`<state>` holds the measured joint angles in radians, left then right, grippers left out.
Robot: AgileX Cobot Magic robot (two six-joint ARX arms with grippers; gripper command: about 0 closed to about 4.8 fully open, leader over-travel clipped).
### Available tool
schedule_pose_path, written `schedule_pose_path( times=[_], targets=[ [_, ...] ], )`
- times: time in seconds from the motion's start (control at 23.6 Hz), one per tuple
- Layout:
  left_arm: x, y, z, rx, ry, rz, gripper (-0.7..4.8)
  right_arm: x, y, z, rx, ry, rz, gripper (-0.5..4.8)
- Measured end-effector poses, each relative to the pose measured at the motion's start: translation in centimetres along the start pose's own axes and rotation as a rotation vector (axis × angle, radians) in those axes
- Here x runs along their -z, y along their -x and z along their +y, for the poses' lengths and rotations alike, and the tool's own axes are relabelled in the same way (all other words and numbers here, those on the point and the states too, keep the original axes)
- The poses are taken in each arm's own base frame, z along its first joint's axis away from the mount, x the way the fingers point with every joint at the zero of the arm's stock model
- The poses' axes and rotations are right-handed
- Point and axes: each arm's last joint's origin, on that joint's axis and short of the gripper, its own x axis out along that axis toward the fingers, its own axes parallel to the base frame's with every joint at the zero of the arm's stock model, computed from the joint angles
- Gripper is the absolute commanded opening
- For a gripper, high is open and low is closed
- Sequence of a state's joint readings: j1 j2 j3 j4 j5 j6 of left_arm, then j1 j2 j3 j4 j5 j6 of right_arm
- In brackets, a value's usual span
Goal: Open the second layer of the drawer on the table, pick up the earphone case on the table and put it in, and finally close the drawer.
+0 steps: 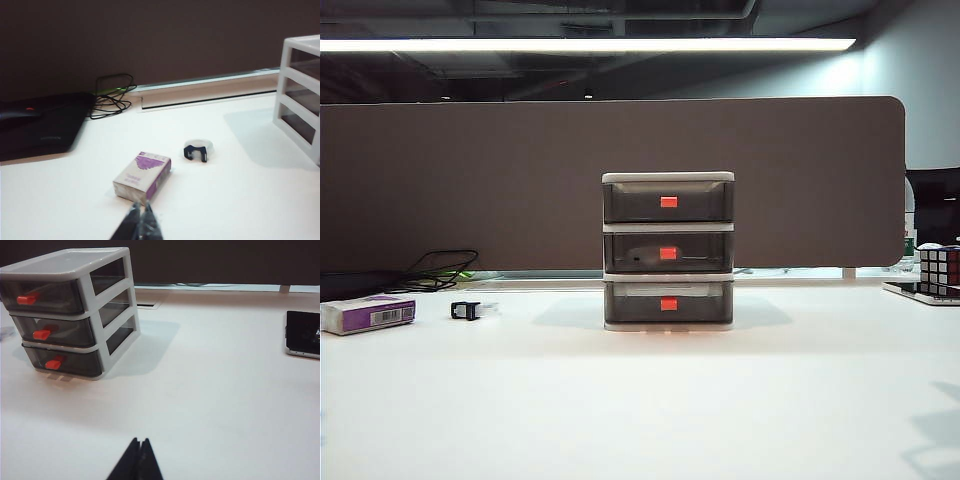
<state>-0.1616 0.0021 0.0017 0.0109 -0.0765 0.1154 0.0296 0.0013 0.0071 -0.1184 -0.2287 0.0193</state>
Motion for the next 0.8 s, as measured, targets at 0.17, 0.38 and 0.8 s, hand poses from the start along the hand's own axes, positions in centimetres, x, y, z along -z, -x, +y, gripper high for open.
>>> schedule_pose_path(
  times=[0.17,0.38,0.8],
  targets=[
    [0.15,0.0,-0.03,0.007,-0.001,0.015,-0.05,0.0,0.0,0.0,0.0,0.0,0.0,-0.05],
    [0.15,0.0,-0.03,0.007,-0.001,0.015,-0.05,0.0,0.0,0.0,0.0,0.0,0.0,-0.05],
    [0.15,0.0,-0.03,0.007,-0.001,0.015,-0.05,0.0,0.0,0.0,0.0,0.0,0.0,-0.05]
  ],
)
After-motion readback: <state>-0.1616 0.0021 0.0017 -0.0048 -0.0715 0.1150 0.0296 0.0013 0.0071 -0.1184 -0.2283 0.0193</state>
